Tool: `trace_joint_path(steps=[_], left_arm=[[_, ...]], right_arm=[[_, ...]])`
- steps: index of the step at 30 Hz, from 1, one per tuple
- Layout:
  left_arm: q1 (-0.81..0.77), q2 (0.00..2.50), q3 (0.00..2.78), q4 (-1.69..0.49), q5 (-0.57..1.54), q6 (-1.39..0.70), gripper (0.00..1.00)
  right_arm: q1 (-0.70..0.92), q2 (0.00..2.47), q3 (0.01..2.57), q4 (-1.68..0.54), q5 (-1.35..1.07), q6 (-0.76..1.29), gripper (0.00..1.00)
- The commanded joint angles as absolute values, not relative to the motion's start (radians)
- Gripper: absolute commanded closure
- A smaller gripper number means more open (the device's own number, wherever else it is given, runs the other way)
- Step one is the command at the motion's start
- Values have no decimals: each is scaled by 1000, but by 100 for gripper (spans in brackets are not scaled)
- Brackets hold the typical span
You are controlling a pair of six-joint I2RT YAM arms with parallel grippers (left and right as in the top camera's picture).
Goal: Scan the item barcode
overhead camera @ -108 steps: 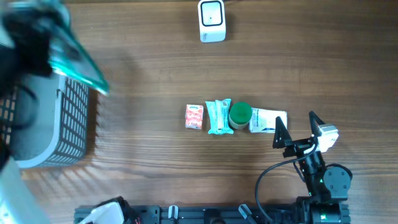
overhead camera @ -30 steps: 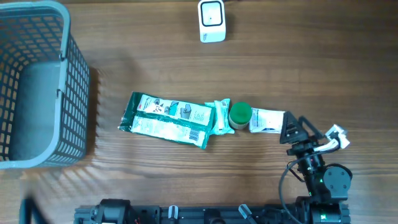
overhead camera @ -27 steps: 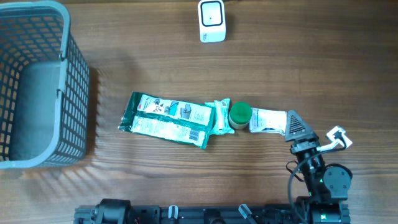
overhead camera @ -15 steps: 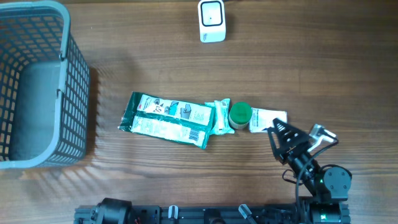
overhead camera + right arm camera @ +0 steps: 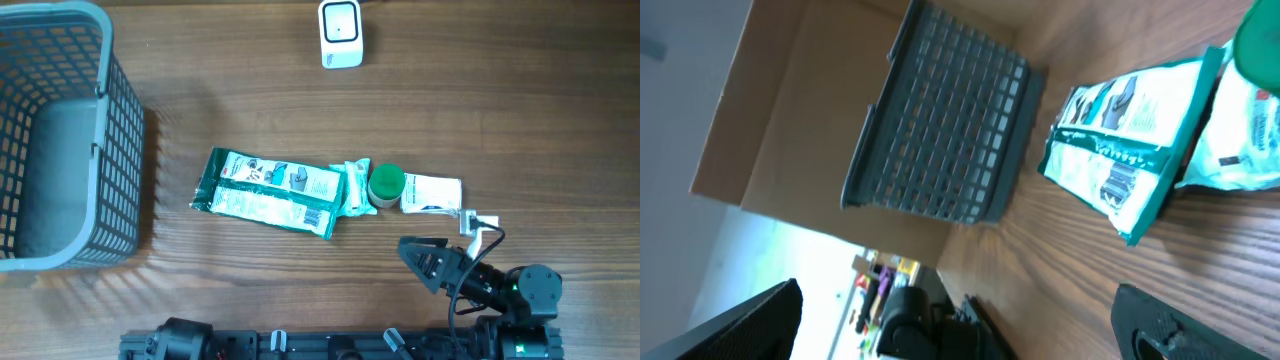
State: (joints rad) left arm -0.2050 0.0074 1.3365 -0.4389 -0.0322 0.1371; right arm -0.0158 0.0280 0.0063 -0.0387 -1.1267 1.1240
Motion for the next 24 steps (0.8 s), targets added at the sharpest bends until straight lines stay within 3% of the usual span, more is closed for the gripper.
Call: trace_joint_path(steps=[1,3,8,16,24], left_arm=[[-210,7,1223,-222,-46,152,0],[-211,7,1155,-144,-60,151,0],[-212,7,971,-306,-65,99,0],[-212,7,410,-87,-60,96,0],[-211,7,84,117,-61,82,0]], right_arm=[[-10,23,6,-37,-1171,1100,0],[-10,23,5,-43,-1205,1100,0],[-10,23,5,-45,-1215,1098,0],[-10,23,5,-69,-1329,1061,1],[-10,23,6,-70,-1343,1061,0]])
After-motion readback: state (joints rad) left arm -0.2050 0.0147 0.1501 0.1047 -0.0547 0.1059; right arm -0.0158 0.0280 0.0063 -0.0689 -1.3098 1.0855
